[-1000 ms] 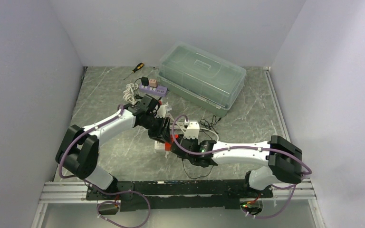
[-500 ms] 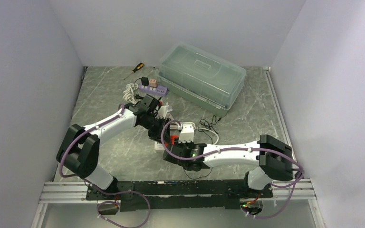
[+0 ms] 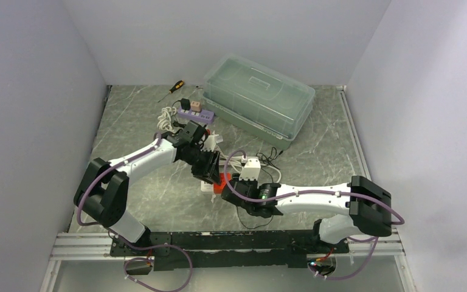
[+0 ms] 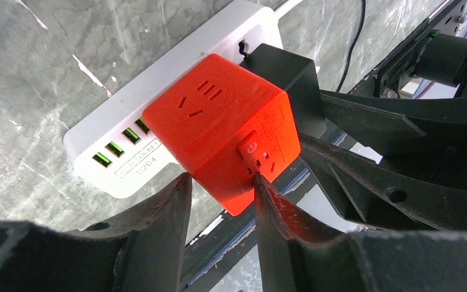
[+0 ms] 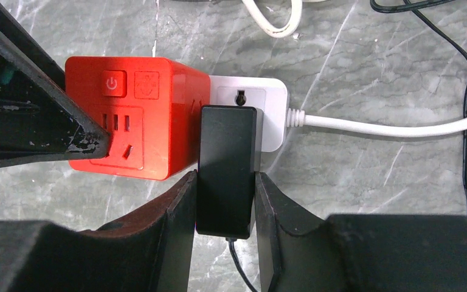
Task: Pull the plug off the socket
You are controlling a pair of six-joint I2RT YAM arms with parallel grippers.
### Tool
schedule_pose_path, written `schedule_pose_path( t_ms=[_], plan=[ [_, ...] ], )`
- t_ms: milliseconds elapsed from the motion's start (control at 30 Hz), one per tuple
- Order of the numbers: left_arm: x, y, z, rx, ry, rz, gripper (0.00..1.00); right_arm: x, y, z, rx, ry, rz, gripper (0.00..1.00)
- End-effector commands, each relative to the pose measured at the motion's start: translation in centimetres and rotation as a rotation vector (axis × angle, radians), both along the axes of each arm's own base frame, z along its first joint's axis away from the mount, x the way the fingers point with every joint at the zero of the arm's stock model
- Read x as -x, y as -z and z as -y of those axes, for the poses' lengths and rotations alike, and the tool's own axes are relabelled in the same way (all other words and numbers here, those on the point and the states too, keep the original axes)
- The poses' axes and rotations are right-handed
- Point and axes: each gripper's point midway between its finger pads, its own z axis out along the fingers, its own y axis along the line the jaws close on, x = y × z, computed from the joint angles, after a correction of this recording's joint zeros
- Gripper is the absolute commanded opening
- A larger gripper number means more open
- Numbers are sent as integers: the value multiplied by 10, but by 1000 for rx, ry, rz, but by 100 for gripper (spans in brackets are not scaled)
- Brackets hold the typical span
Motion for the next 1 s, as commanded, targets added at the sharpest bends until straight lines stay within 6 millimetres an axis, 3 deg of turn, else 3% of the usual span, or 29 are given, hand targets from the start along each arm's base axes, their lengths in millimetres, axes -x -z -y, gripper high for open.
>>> schedule_pose_path(
  t_ms=[0, 200, 633, 967],
  plan=[
    [-8, 34, -26, -182, -10, 44, 45, -5, -10, -1, -33, 10, 21, 0],
    [-9, 38, -27, -199, -11, 39, 46, -3, -7, -7, -16, -4, 22, 0],
    [-11, 40, -29, -218, -12, 42, 46, 7, -20, -21, 75, -15, 83, 0],
    [-11, 44, -31, -234, -10, 31, 46, 7, -25, -11, -19, -2, 80, 0]
  ],
)
